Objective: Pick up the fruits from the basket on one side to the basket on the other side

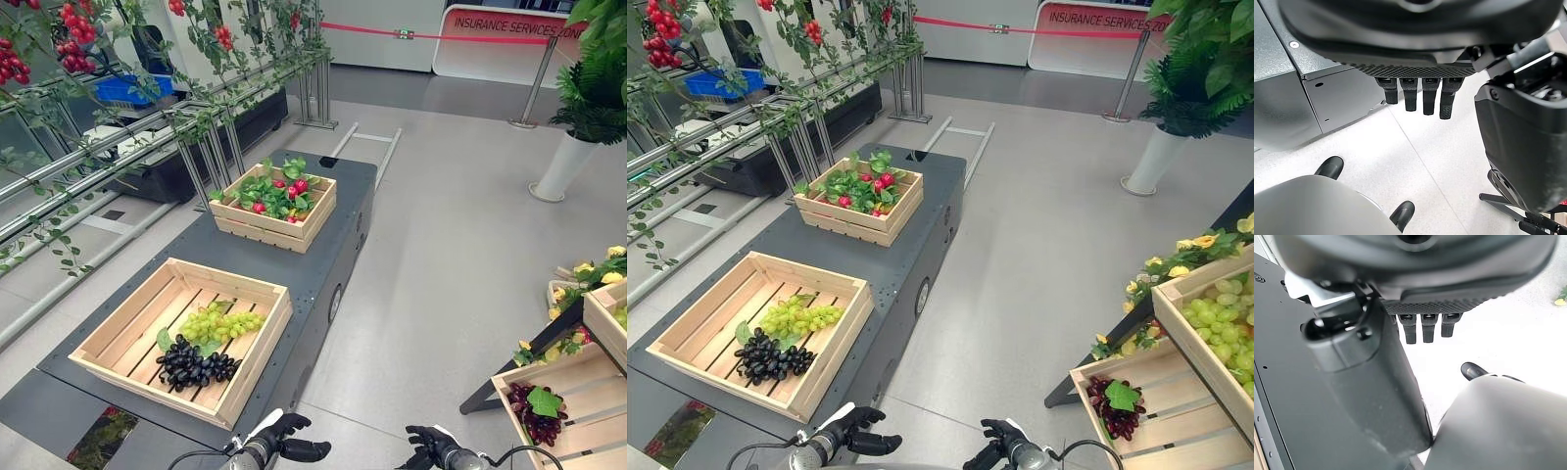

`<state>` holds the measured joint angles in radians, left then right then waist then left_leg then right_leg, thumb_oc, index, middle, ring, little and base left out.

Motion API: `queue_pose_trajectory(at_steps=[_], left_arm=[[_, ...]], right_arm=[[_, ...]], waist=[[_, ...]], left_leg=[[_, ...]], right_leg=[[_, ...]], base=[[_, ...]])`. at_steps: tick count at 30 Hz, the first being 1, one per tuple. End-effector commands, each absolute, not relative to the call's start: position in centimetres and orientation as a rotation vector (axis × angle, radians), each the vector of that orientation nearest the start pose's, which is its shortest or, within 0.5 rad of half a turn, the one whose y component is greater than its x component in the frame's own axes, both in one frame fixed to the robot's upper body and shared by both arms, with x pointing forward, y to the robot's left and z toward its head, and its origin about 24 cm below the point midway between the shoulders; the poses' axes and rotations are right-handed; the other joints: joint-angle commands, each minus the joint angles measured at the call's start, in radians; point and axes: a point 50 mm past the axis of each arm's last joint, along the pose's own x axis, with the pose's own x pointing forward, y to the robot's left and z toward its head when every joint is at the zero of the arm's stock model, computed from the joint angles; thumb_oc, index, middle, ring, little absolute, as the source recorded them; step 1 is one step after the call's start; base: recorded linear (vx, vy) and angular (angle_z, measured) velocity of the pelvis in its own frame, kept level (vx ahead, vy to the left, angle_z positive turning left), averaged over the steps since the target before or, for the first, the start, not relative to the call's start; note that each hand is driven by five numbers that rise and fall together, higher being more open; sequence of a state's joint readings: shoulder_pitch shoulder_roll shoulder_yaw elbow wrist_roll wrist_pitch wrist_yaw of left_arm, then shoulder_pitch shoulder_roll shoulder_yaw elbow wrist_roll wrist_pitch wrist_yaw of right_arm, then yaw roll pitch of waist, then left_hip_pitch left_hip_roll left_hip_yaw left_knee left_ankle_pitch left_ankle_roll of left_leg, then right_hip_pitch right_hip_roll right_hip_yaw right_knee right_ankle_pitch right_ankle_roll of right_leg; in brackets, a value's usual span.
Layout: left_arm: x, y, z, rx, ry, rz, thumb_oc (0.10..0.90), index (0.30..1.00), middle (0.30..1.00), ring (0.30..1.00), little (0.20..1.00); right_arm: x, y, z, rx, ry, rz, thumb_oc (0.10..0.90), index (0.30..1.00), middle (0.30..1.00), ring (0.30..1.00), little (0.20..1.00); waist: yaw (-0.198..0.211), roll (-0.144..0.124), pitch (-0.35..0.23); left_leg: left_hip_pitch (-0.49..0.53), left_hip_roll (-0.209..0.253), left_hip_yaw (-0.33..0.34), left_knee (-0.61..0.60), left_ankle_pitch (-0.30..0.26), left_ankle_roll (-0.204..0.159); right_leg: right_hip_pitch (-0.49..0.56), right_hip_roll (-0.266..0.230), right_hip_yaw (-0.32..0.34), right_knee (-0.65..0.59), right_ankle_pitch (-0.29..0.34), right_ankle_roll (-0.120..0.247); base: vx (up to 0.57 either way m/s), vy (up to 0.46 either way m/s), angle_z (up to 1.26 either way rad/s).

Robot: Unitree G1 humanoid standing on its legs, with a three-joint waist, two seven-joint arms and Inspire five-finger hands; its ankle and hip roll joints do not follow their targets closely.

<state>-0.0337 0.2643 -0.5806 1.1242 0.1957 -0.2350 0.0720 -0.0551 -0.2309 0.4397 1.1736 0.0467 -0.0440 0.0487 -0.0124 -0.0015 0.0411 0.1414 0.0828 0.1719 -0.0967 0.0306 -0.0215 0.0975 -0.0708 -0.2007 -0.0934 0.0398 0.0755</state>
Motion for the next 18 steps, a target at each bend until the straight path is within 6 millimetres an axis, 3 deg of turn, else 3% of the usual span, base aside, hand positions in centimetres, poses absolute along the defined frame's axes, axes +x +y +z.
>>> queue_pose_trajectory(at_steps=[1,5,11,18], left_arm=[[15.4,16.1,-14.1,0.706,0.714,-0.493,0.8,0.9,0.9,0.9,0.9],[16.3,15.8,-13.7,0.691,0.693,-0.515,0.8,0.9,0.9,0.9,0.9],[16.4,15.3,-13.7,0.822,0.638,-0.607,0.8,0.9,0.9,0.9,0.9],[17.1,14.2,-12.8,0.934,0.436,-0.644,0.8,0.9,0.9,0.9,0.9]], right_arm=[[14.8,-19.0,-15.1,-0.397,1.047,0.267,0.8,0.9,0.9,0.9,0.9],[15.2,-18.9,-15.0,-0.388,1.035,0.244,0.8,0.9,0.9,0.9,0.9],[14.8,-18.9,-15.1,-0.38,1.05,0.229,0.8,0.9,0.9,0.9,0.9],[14.7,-18.4,-15.2,-0.395,1.049,0.257,0.8,0.9,0.9,0.9,0.9]], waist=[[0.004,-0.007,0.059],[0.01,-0.005,0.07],[0.015,0.0,0.072],[0.02,0.01,0.071]], left_leg=[[0.049,-0.013,0.005,0.009,-0.124,0.017],[0.038,-0.015,-0.005,0.009,-0.117,0.017],[0.043,-0.02,-0.022,0.009,-0.118,0.016],[0.044,-0.024,-0.047,0.009,-0.116,0.01]], right_leg=[[0.063,-0.031,-0.002,0.006,-0.08,0.007],[0.06,-0.036,-0.023,0.006,-0.078,0.005],[0.076,-0.039,-0.045,0.006,-0.083,0.004],[0.091,-0.044,-0.064,0.006,-0.09,0.005]], base=[[-0.01,-0.008,0.03],[-0.06,-0.015,0.03],[0.0,-0.013,0.1],[0.0,-0.031,0.07]])
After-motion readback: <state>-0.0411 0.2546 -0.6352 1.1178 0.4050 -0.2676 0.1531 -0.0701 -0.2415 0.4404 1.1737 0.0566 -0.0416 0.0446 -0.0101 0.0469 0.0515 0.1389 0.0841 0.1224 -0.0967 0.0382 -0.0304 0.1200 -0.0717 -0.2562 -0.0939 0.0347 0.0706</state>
